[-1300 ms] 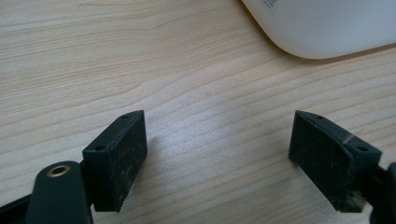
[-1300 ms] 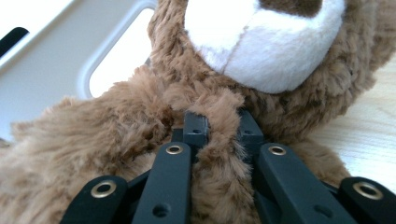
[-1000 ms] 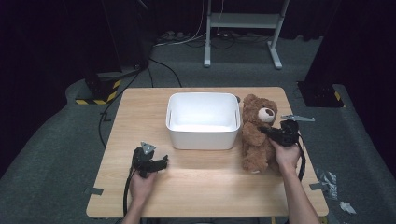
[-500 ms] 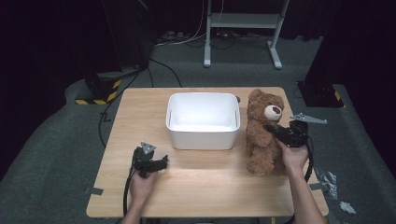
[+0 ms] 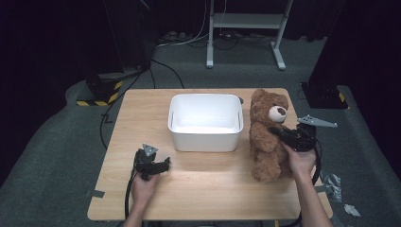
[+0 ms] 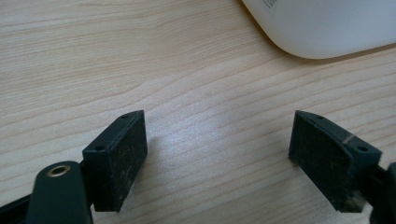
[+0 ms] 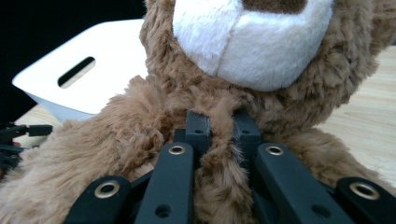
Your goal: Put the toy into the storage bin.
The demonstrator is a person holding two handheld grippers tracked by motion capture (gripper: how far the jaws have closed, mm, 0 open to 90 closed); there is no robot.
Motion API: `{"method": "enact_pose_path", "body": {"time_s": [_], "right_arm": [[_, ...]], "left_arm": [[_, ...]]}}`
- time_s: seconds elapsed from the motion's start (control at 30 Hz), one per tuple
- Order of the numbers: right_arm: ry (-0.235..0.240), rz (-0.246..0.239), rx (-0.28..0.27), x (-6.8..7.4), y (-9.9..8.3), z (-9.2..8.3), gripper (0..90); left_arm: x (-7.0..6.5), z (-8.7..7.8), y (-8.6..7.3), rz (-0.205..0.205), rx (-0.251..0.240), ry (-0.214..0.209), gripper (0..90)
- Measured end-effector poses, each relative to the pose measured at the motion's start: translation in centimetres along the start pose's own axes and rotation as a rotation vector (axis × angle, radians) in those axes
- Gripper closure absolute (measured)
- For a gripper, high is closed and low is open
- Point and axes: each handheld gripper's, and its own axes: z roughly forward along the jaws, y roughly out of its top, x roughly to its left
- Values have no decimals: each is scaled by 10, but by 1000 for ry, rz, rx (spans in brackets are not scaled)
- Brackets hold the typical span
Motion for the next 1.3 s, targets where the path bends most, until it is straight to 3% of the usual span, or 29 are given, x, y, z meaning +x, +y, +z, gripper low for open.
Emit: {"method": "enact_pose_path", "body": {"time_s": [0.33, 0.87, 1.3], "right_arm": [[43, 1, -30, 7, 4, -9, 811], [63, -56, -68, 30, 18, -24, 810], [70, -65, -74, 37, 28, -24, 807]], "left_arm": [[0, 0, 0, 1, 0, 0, 193], [0, 0, 0, 1, 2, 0, 193], [0, 0, 0, 1, 0, -1, 193]]}}
